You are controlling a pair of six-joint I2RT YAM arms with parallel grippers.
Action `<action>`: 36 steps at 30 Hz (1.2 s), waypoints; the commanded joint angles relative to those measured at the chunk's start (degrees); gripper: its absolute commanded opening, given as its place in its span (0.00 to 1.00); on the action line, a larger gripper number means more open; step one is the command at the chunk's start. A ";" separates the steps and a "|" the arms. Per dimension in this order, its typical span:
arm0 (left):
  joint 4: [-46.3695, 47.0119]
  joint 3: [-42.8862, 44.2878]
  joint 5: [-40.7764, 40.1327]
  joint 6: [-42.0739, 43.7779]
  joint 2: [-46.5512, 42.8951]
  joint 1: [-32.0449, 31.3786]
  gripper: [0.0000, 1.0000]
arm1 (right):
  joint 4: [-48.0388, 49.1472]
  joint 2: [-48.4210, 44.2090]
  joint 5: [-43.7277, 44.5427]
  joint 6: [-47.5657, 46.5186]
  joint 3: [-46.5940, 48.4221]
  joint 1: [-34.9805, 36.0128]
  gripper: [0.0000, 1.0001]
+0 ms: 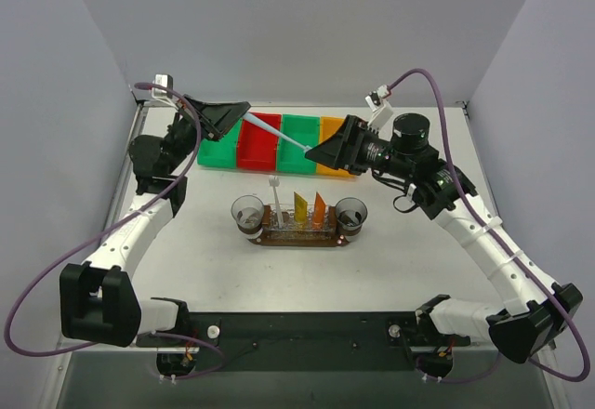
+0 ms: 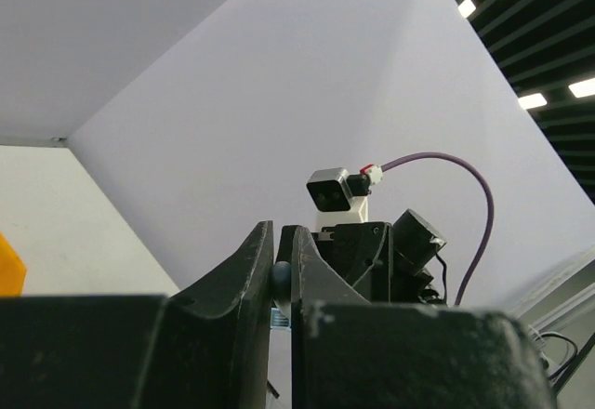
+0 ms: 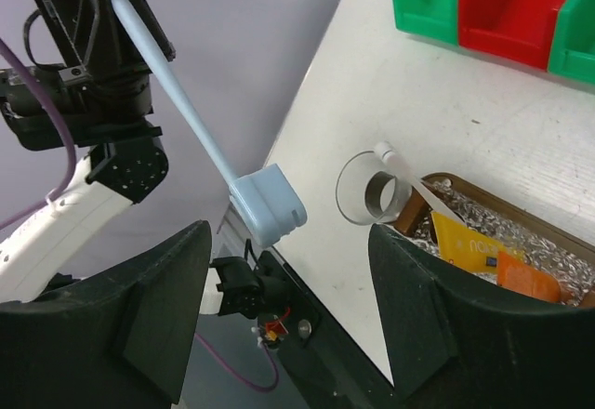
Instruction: Prepare toiletry sets of a toothbrush and toothpaste on the tray
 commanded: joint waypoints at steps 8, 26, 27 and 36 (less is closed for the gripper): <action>11.07 -1.76 -3.97 -6.37 -1.11 -2.10 0.00 | 20.45 -1.40 -5.62 6.43 -4.13 0.04 0.61; 10.54 -1.94 -5.20 -5.93 -1.73 -2.46 0.00 | 22.39 0.53 -9.31 8.10 -3.16 0.13 0.44; 10.20 -2.03 -5.29 -5.75 -1.73 -2.37 0.00 | 22.30 0.62 -9.31 8.10 -3.16 0.13 0.43; 4.93 -1.33 -3.53 -2.85 -2.96 -2.46 0.00 | 22.74 0.53 -9.40 7.93 -3.07 -0.04 0.10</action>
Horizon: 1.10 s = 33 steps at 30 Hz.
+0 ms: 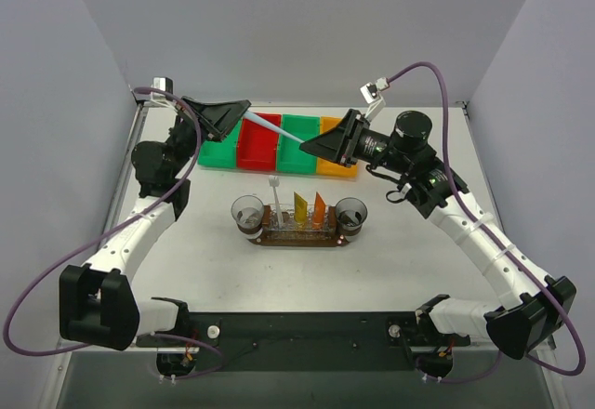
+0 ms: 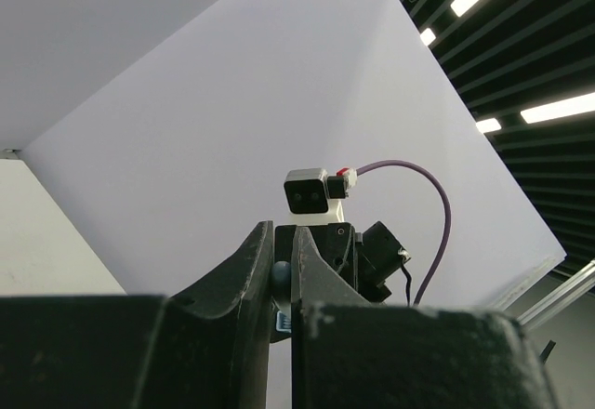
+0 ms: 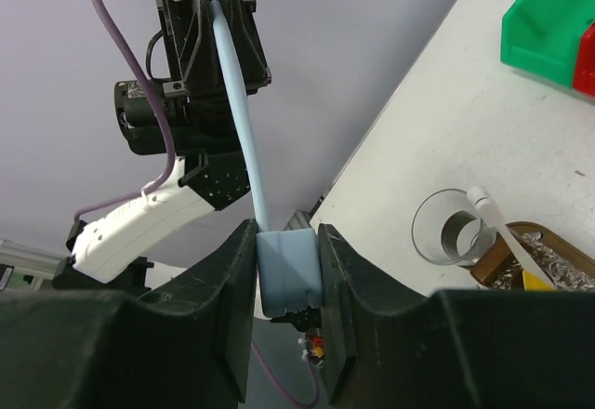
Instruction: Prepare toiletry sets of a toothbrush and toothpaste on the tray
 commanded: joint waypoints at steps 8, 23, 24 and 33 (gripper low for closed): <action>-10.44 1.87 4.33 8.92 -4.13 -0.27 0.62 | 1.57 -1.31 -0.72 -3.25 1.45 0.06 0.00; -45.57 10.56 5.58 35.18 -6.59 2.72 0.72 | -27.59 -7.46 -1.86 -19.33 6.20 -0.11 0.00; -51.96 11.70 4.43 36.78 -6.59 2.80 0.73 | -31.53 -7.90 -1.95 -20.39 6.38 -0.02 0.00; -73.36 17.34 -8.13 46.11 -7.73 4.48 0.74 | -49.12 -7.55 -2.83 -30.41 9.10 1.47 0.00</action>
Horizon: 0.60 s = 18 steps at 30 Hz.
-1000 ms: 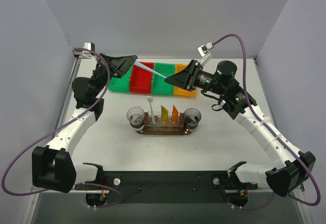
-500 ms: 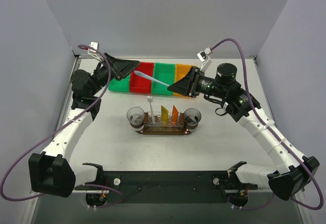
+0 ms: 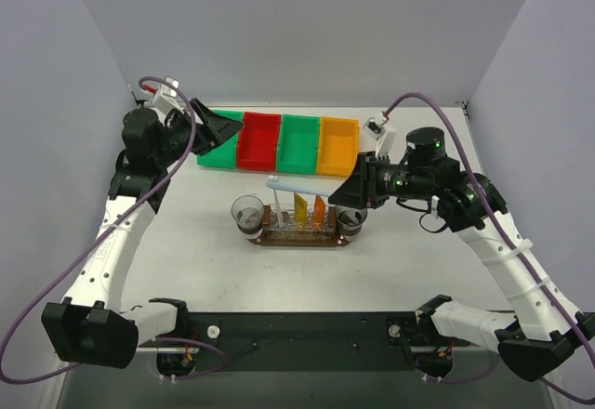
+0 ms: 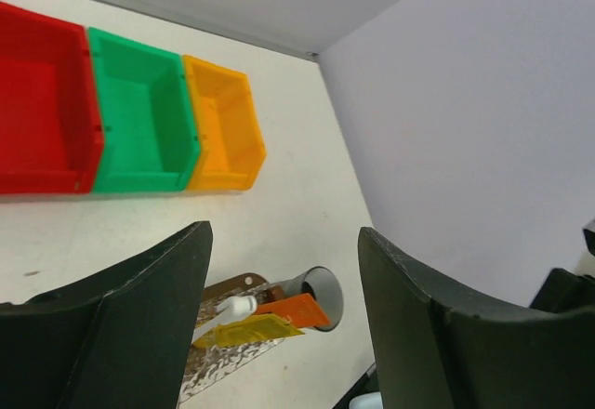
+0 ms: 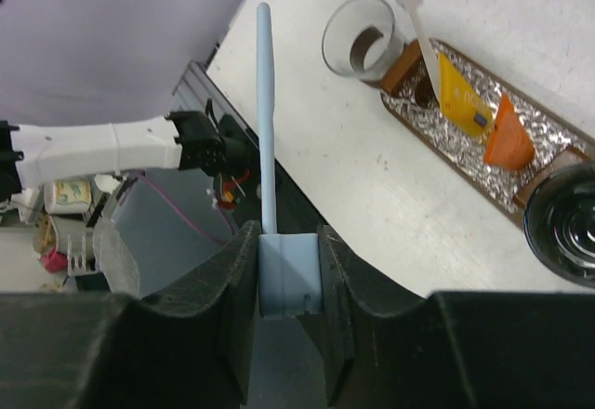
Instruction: Prepare toiletry sets of a toothbrush and toothpaste on the tray
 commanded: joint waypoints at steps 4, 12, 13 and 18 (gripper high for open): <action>-13.81 4.05 -7.52 8.68 -2.53 1.13 0.74 | -17.28 3.08 3.57 -11.39 5.00 4.54 0.00; -13.19 3.00 -6.29 9.21 -2.44 1.22 0.75 | -21.33 10.55 9.38 -14.92 7.55 8.24 0.00; -13.28 3.00 -6.20 9.38 -2.36 1.22 0.75 | -21.60 11.08 10.25 -15.44 8.34 8.33 0.00; -13.28 2.91 -5.85 10.09 -2.18 1.31 0.75 | -22.22 14.16 13.77 -16.85 10.01 8.50 0.00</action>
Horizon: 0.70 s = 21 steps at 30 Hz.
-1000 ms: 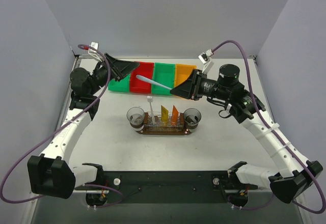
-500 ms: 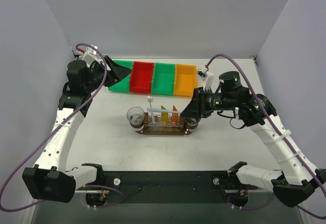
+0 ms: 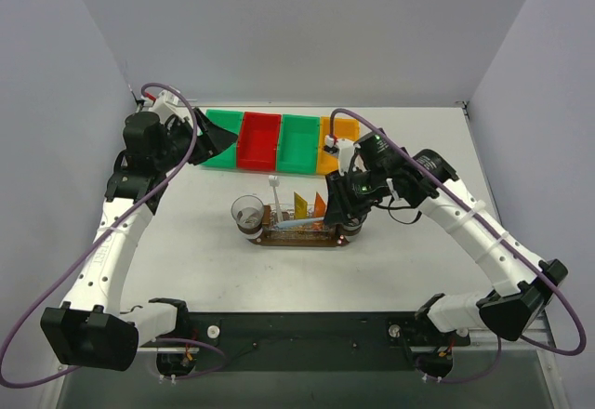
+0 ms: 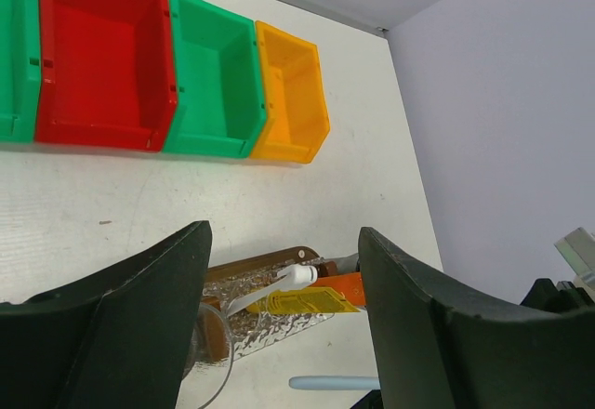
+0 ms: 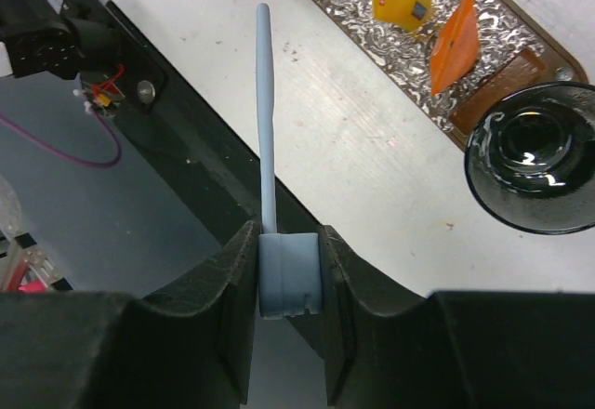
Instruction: Prepare toiletry sets of a toothbrush and toothpaste on the tray
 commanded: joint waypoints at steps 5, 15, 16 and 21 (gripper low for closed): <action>0.57 1.82 0.58 1.85 -0.49 0.41 0.75 | -2.11 4.12 5.24 -3.96 4.95 0.81 0.00; 0.84 2.17 0.76 2.99 0.56 0.50 0.75 | -2.19 8.96 6.11 -6.07 7.24 1.60 0.00; 0.75 2.26 0.76 3.08 0.65 0.59 0.75 | -2.02 9.13 6.73 -6.25 7.32 1.69 0.00; 0.84 2.26 0.84 3.08 1.18 0.68 0.75 | -1.93 10.89 7.96 -7.22 7.85 2.04 0.00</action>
